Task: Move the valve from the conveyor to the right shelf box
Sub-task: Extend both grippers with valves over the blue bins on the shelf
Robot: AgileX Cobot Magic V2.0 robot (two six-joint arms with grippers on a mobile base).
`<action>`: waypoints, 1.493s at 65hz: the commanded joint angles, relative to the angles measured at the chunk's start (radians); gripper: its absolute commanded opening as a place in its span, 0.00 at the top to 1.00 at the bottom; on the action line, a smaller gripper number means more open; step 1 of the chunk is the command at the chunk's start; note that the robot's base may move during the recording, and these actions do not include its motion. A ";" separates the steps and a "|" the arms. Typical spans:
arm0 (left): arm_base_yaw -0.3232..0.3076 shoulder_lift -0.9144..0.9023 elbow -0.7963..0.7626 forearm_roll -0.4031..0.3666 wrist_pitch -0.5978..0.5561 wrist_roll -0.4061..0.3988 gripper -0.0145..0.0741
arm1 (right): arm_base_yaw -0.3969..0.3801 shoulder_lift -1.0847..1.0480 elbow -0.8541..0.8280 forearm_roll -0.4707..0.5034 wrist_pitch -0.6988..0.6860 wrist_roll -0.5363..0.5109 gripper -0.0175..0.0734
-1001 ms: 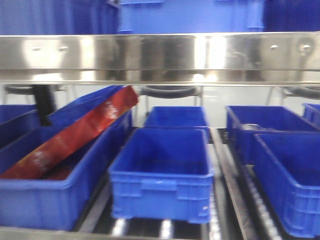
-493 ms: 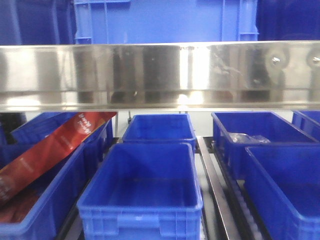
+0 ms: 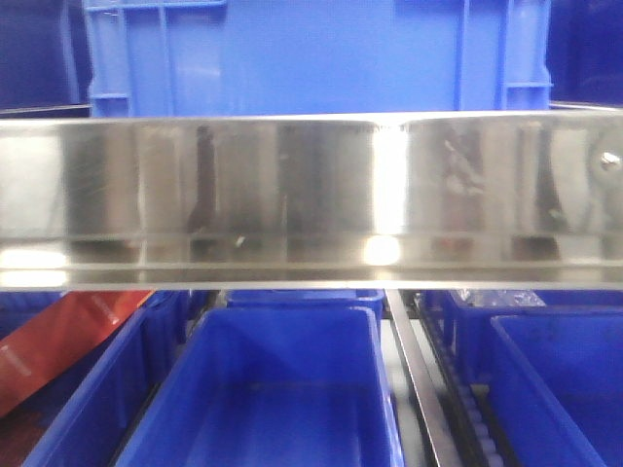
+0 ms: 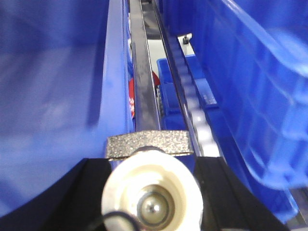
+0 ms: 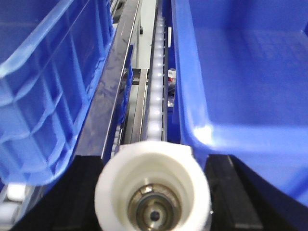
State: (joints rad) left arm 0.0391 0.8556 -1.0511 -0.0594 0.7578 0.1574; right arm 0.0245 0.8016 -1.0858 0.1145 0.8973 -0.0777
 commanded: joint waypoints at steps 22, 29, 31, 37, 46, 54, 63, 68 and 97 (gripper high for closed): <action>-0.005 -0.010 -0.014 -0.008 -0.049 -0.008 0.96 | -0.001 -0.010 -0.017 -0.009 -0.068 -0.004 0.98; -0.005 -0.010 -0.014 -0.008 -0.049 -0.008 0.96 | -0.001 -0.010 -0.017 -0.009 -0.068 -0.004 0.98; -0.005 -0.010 -0.014 -0.008 -0.049 -0.008 0.96 | -0.001 -0.010 -0.017 -0.009 -0.068 -0.004 0.98; -0.005 -0.010 -0.014 -0.008 -0.049 -0.008 0.96 | -0.001 -0.010 -0.017 -0.009 -0.068 -0.004 0.98; -0.005 -0.010 -0.014 -0.008 -0.049 -0.008 0.96 | -0.001 -0.010 -0.017 -0.009 -0.068 -0.004 0.98; -0.005 -0.010 -0.014 -0.008 -0.049 -0.008 0.96 | -0.001 -0.010 -0.017 -0.009 -0.068 -0.004 0.98; -0.005 -0.010 -0.014 -0.008 -0.049 -0.008 0.96 | -0.001 -0.010 -0.017 -0.009 -0.068 -0.004 0.98; -0.005 -0.010 -0.014 -0.008 -0.049 -0.008 0.96 | -0.001 -0.010 -0.017 -0.009 -0.068 -0.004 0.98; -0.005 -0.010 -0.014 -0.008 -0.049 -0.008 0.96 | -0.001 -0.009 -0.017 -0.009 -0.081 -0.004 0.98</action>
State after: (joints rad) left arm 0.0391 0.8535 -1.0511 -0.0609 0.7554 0.1568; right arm 0.0249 0.8016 -1.0858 0.1329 0.8991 -0.0777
